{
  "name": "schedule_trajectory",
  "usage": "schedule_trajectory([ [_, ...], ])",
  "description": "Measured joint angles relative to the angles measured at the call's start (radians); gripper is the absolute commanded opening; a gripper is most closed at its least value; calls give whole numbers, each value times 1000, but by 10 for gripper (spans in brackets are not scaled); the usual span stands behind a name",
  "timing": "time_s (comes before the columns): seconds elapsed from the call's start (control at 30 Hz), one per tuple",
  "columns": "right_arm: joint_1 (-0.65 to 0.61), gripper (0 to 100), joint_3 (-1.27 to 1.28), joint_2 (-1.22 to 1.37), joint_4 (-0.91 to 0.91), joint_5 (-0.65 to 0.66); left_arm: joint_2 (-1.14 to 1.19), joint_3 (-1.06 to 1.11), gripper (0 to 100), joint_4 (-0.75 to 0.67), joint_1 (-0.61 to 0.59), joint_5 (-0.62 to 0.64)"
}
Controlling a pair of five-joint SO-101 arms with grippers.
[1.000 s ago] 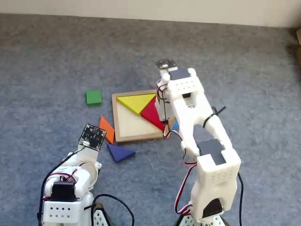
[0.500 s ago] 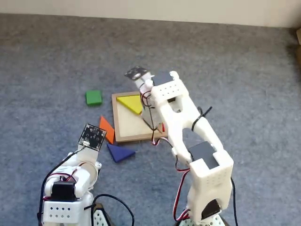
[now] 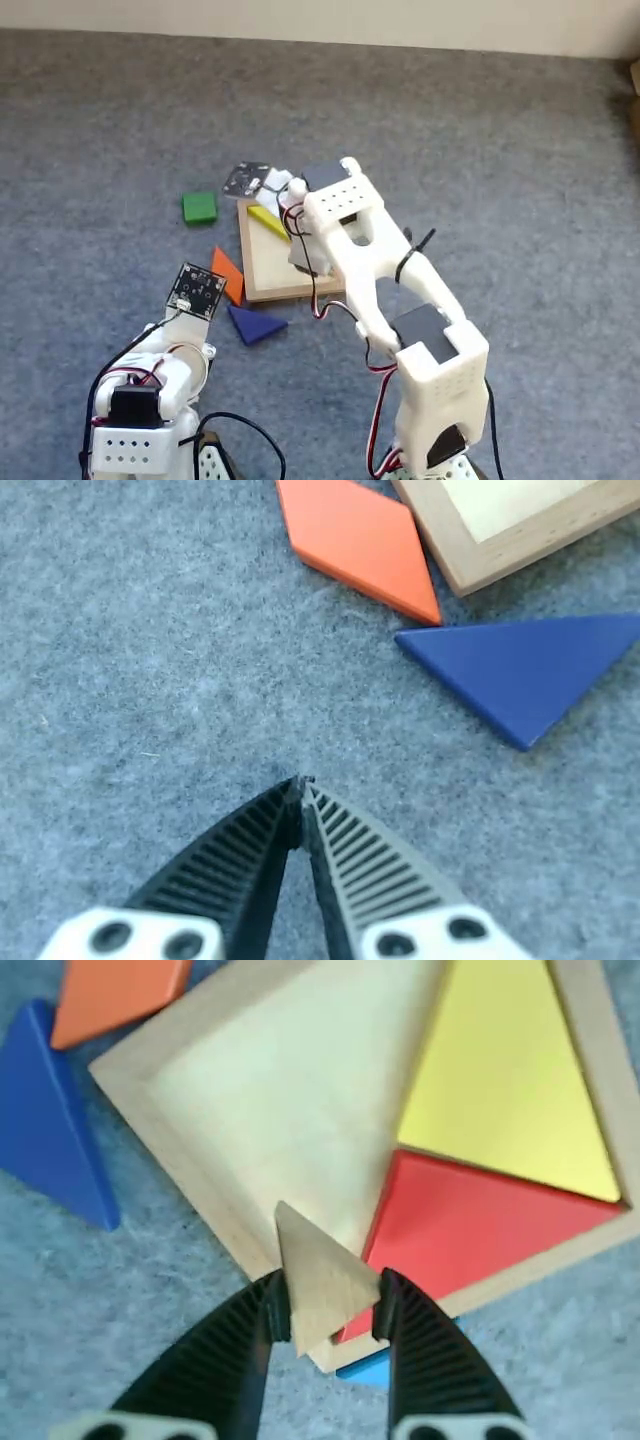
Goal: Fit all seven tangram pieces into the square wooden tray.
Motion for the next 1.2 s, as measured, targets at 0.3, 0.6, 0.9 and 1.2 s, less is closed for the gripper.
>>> schedule_trajectory([
  [0.3,-12,220,0,0,0,66,0,0,8,0,0,0],
  [0.6,-12,228,0,0,0,66,0,0,8,0,0,0],
  [0.9,-26,12,0,0,-3,-29,0,0,8,0,0,0],
  [1.2,-35,10,26,0,-210,-477,0,0,8,0,0,0],
])
